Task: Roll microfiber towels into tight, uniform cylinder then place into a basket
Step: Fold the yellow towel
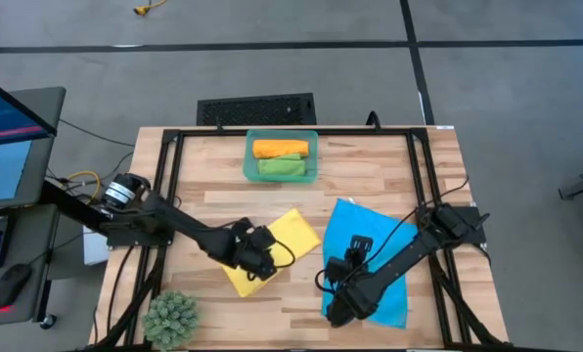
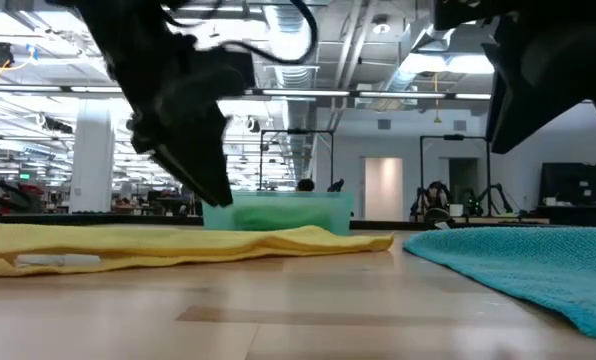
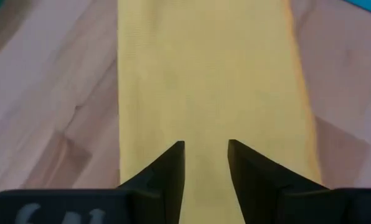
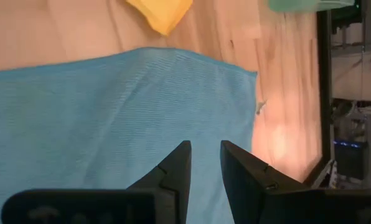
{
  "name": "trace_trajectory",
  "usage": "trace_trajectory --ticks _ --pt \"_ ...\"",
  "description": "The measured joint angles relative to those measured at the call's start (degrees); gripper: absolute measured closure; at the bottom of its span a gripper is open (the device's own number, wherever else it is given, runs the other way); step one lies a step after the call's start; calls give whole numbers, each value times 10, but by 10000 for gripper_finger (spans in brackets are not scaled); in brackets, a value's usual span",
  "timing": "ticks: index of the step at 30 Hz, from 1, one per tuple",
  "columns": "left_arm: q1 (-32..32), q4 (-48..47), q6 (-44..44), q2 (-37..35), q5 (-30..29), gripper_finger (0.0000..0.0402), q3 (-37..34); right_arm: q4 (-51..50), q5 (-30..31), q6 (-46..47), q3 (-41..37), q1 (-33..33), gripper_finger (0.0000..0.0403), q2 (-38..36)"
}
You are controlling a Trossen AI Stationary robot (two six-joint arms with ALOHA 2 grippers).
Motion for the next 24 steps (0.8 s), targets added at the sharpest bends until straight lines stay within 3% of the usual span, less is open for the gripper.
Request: trace_trajectory --ticks 6,16,24 --pt "-33 -83 -1 -12 50 288 13 5 0 -1 0 -1 294 0" --pt "-51 -69 -16 -12 172 288 -34 11 0 -2 0 -9 294 0" --pt "-56 69 19 -6 217 288 -75 16 0 -16 0 -10 294 0"
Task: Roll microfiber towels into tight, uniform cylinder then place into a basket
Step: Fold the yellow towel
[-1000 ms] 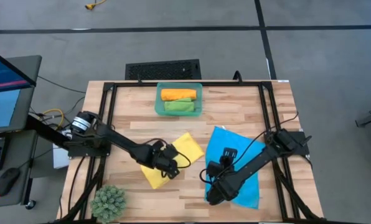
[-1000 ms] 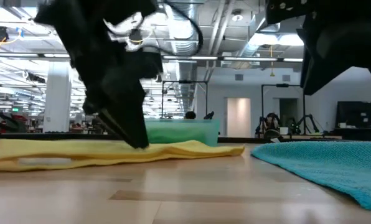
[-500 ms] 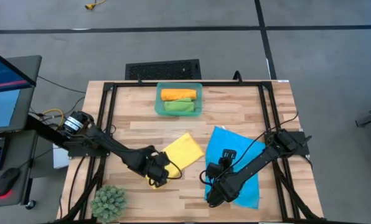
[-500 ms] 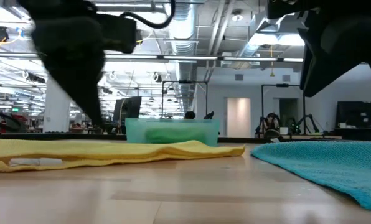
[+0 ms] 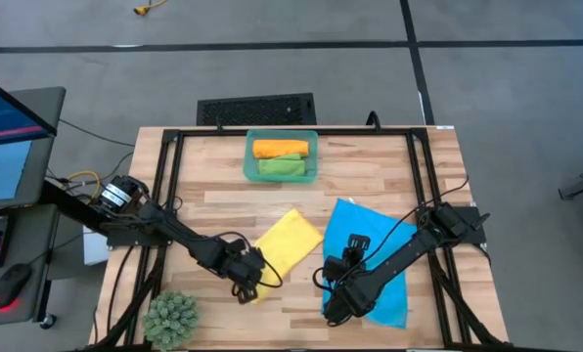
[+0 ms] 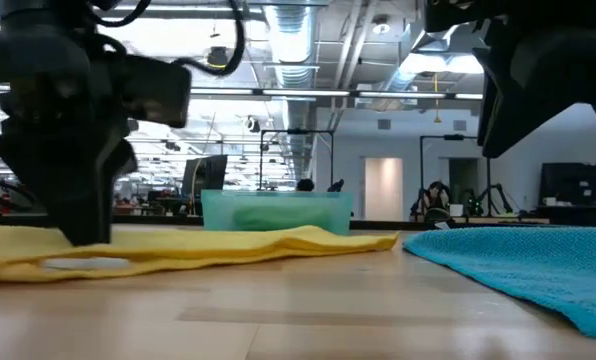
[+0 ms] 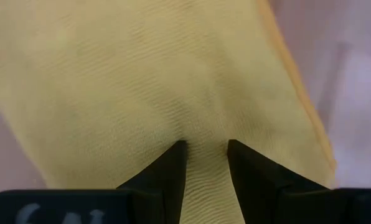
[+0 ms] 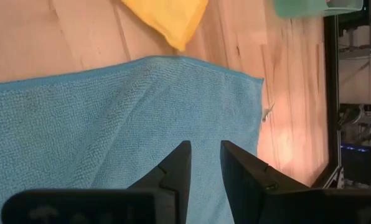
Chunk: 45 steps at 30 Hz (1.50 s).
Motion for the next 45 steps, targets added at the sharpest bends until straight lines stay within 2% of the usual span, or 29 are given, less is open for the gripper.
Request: trace_trajectory --ticks 7,11,16,21,23,33,41,45 --pt "-1 128 45 14 25 288 -16 4 0 0 0 -1 294 0" --pt "-1 127 112 14 23 288 -6 4 0 -1 0 -1 294 0" --pt "2 126 198 3 -32 288 29 4 0 -2 0 -1 294 0" --pt "20 129 299 0 -147 288 50 9 0 -6 0 -1 294 0" --pt "39 124 333 0 -170 288 46 12 0 -10 0 -1 294 0" --pt "170 160 343 1 -18 288 15 13 0 -11 0 -1 294 0" --pt "217 142 349 1 64 288 15 13 0 -15 0 -1 294 0" --pt "220 136 337 1 72 288 15 13 0 -15 0 -1 294 0"
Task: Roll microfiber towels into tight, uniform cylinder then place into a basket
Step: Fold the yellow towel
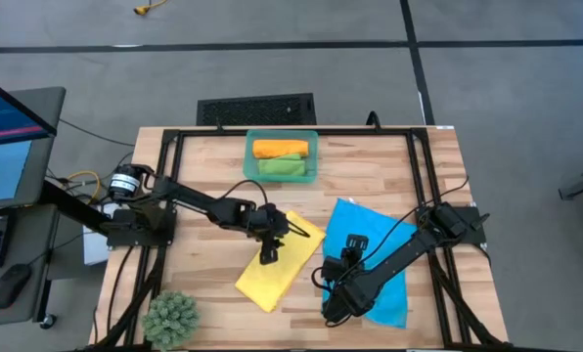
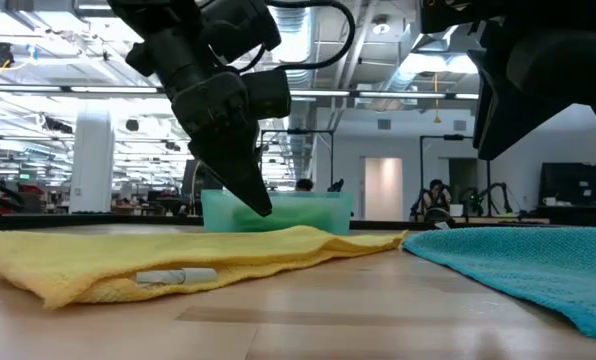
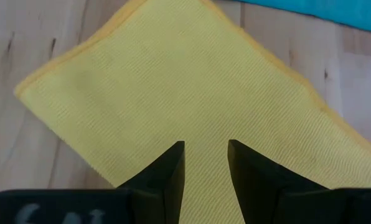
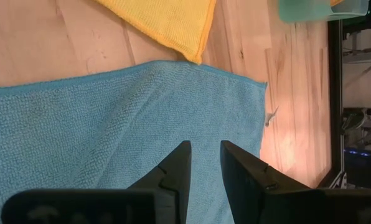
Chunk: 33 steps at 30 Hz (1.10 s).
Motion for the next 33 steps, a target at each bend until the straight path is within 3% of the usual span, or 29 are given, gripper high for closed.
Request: trace_trajectory --ticks 12,16,21,28,33 --pt "-11 6 -24 50 -4 288 2 5 0 0 0 0 294 0" --pt "-11 12 -38 60 -37 288 3 5 0 -1 0 0 294 0" --pt "-11 -26 -145 57 -87 288 3 4 0 -1 0 0 294 0" --pt "-37 -125 -405 57 -207 288 3 1 0 -1 0 1 294 0" --pt "-70 -91 -391 60 -252 288 12 1 0 -1 0 1 294 0"
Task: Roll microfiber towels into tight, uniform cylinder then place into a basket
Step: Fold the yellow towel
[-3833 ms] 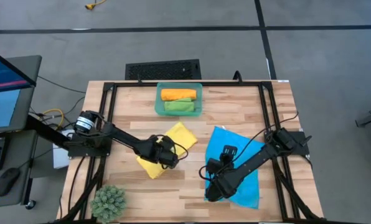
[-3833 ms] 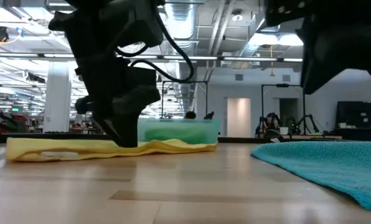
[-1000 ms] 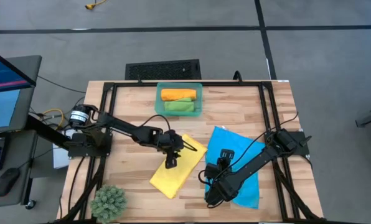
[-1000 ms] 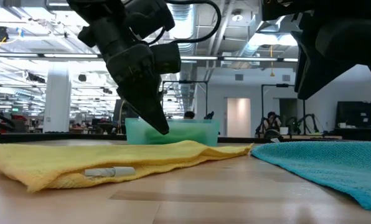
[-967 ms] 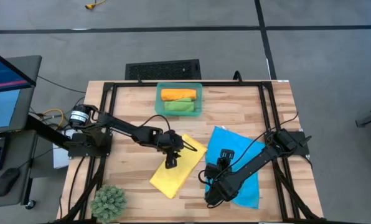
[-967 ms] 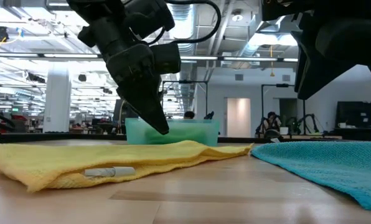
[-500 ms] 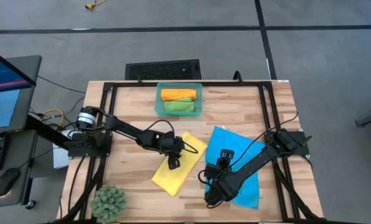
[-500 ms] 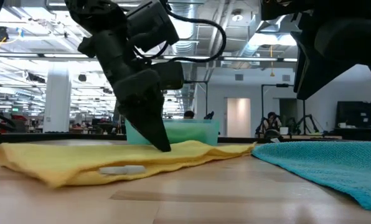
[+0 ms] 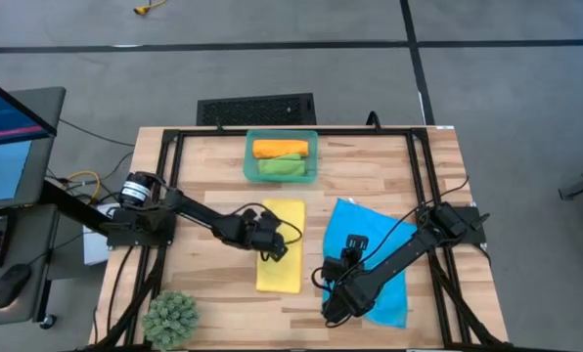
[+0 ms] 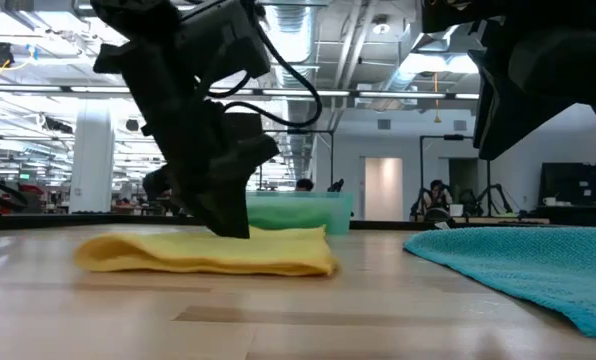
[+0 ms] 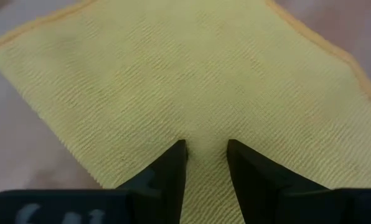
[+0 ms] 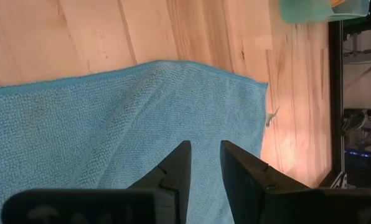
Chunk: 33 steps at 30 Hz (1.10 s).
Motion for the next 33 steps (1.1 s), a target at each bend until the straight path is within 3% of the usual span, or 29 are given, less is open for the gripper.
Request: trace_trajectory --ticks 9,21,28,33 --pt "-41 -29 128 -6 -15 288 82 4 0 0 0 -1 294 0" --pt "-132 -211 141 -6 -154 288 183 21 7 1 0 -1 294 0" --pt "-170 -209 193 -7 -186 288 204 71 44 -6 0 -18 294 0" --pt "-194 -212 249 -7 -188 288 204 143 42 -76 0 -34 294 0"
